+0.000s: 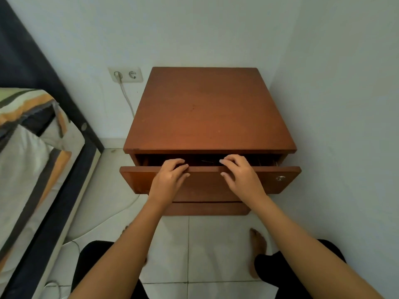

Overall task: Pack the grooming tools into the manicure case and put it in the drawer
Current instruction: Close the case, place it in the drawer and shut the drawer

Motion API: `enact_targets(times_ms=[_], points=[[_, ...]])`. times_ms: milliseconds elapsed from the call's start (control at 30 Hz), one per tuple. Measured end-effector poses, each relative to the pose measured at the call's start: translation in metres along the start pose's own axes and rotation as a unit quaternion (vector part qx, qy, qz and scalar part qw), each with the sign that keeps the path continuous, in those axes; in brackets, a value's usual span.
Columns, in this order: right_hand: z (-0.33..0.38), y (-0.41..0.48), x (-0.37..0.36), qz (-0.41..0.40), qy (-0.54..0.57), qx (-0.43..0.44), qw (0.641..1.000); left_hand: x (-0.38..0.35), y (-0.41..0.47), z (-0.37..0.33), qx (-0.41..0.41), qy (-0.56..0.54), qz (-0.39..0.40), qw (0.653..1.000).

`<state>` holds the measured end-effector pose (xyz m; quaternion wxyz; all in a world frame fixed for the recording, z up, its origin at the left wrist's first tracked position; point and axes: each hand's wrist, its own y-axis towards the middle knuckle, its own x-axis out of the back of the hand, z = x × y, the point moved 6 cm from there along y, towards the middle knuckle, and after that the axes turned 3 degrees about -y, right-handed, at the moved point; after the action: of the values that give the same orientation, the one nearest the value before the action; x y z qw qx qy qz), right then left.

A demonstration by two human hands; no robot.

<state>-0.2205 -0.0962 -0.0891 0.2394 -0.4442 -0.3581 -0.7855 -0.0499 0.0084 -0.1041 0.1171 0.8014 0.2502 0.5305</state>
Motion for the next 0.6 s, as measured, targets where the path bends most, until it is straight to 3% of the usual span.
enact_targets(times_ms=[333,600], points=[[-0.028,0.041,-0.021,0.025,-0.133,0.016,0.991,-0.024,0.046,0.034,-0.003,0.155,0.056,0.986],[-0.026,0.041,-0.022,0.002,-0.135,0.0,0.991,-0.022,0.048,0.028,0.028,0.149,0.056,0.987]])
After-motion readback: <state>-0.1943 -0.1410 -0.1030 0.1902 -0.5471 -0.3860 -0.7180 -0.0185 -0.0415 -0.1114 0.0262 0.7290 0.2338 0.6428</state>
